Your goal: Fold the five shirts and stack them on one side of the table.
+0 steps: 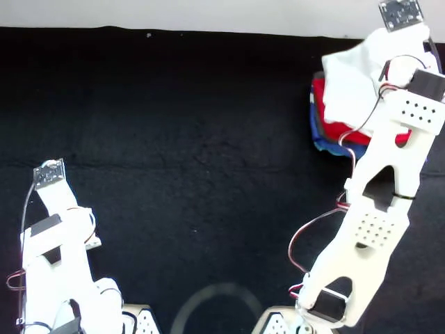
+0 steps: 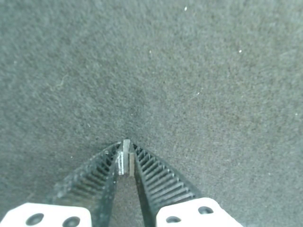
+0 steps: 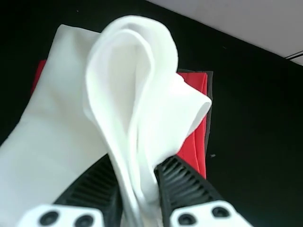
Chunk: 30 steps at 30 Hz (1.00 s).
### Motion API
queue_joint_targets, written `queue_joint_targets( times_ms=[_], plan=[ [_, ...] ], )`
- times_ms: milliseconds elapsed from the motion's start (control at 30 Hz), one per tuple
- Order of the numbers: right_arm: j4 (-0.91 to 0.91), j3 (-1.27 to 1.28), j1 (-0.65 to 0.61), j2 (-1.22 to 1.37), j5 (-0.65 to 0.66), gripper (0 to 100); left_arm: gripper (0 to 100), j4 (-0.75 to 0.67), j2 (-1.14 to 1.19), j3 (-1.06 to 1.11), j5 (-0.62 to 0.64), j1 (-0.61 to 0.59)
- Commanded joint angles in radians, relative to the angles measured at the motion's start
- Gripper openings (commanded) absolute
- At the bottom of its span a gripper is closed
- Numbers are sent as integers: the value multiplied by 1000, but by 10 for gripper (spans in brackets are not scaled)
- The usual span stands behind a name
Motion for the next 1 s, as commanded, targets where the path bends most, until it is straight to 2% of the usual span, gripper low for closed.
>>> queue_joint_targets(
  times_ms=[0, 167, 433, 633, 800, 967],
  plan=[
    [-31, -4, 19, -16, 12, 5, 10, -20, -12, 2, -2, -2],
    [24, -101, -13, -73, 9, 5, 10, -20, -12, 2, -2, -2],
    [147, -174, -165, -211, 8, 5, 10, -20, -12, 2, -2, -2],
    [214, -174, -234, -282, -61, 5, 10, -20, -12, 2, -2, -2],
    [341, -176, -272, -340, -63, 5, 10, -20, -12, 2, -2, -2],
    [366, -174, -277, -389, -121, 5, 10, -20, -12, 2, -2, -2]
  ],
)
